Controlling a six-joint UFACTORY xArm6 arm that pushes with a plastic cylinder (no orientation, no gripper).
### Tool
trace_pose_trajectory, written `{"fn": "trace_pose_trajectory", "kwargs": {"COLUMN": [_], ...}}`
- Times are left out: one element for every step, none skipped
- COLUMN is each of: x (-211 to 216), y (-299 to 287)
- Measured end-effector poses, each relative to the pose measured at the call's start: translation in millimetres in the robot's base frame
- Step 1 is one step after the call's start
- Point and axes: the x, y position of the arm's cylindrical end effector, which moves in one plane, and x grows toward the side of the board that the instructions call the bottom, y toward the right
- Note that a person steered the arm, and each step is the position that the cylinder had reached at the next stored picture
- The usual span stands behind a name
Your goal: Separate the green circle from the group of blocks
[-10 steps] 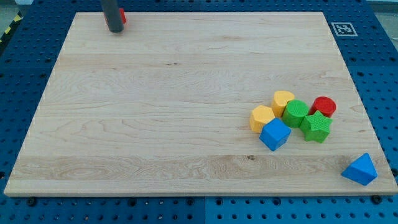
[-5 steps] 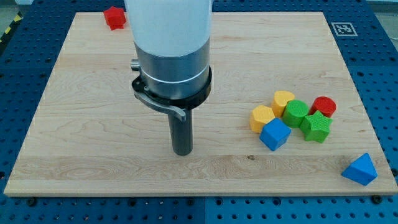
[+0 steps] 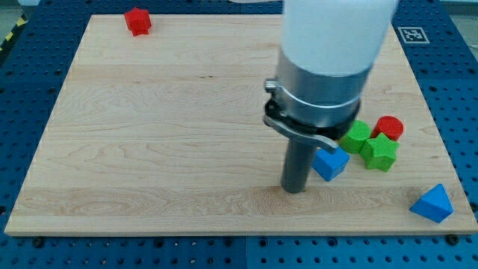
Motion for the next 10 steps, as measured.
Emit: {"fn": "trace_pose_trajectory", "kwargs": {"x": [10,13,13,11,-4,-24,-49,-71,-79,-70], "y": [28,73,118,128,141,147,143,132,124,119]}}
